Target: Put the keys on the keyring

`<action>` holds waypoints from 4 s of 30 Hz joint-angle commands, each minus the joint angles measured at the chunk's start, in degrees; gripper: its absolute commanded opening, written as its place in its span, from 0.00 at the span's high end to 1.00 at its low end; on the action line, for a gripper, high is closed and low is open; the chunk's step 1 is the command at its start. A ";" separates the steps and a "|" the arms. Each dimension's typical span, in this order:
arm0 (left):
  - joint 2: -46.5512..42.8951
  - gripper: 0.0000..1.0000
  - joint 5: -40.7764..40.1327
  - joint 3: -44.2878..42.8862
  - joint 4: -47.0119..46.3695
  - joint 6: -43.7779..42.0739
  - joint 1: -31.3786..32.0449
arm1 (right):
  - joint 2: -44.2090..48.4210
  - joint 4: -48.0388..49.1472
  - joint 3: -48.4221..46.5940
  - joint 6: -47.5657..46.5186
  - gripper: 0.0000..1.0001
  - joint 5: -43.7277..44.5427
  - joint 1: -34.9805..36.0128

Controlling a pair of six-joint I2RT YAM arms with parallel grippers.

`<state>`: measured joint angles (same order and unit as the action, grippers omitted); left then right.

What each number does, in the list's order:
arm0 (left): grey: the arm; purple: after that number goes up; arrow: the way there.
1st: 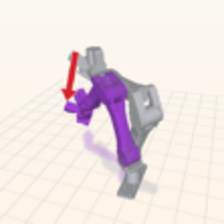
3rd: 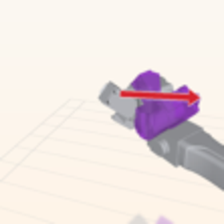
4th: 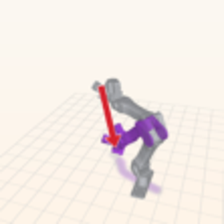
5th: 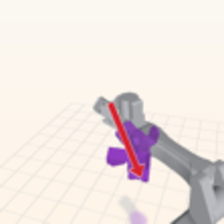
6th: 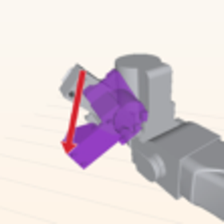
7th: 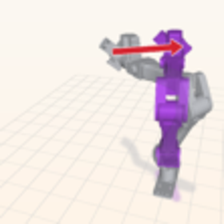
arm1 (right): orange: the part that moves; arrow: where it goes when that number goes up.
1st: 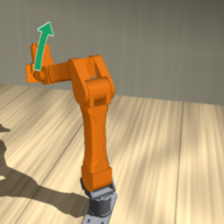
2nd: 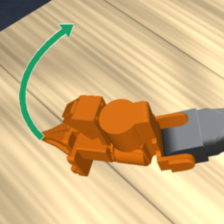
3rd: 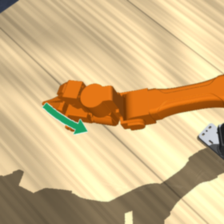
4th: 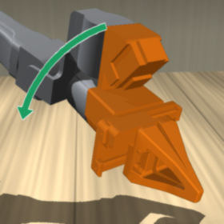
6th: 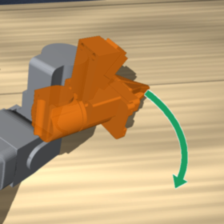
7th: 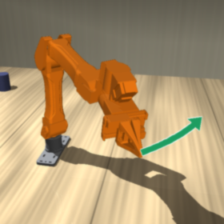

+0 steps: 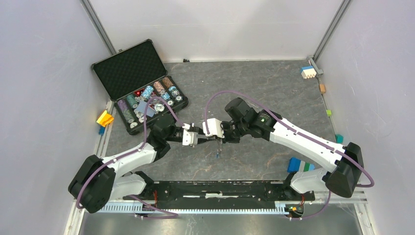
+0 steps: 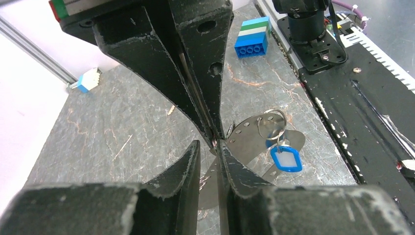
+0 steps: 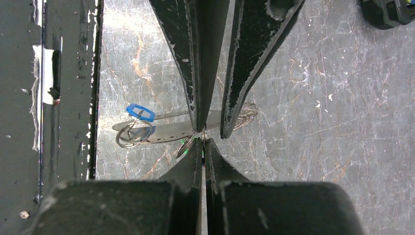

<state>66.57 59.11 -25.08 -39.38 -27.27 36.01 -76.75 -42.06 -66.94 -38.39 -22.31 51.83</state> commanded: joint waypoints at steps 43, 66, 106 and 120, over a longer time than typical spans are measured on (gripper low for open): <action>2.69 0.98 -4.18 0.86 -13.43 19.55 -0.26 | 5.49 7.17 3.86 1.92 0.88 -3.10 -1.20; 5.26 0.98 1.11 2.85 -29.87 30.99 -0.27 | 13.91 13.46 11.85 2.76 0.74 -12.53 -6.59; 3.59 0.98 12.25 2.41 -29.13 26.74 1.20 | 7.55 14.69 12.28 3.08 0.91 -23.94 -6.44; 2.57 0.98 12.88 3.10 -29.57 26.78 1.70 | 11.55 16.04 13.40 1.47 0.65 -21.01 -5.95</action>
<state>70.89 70.81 -22.06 -66.17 1.26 37.30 -69.04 -28.97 -53.47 -35.62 -45.34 45.69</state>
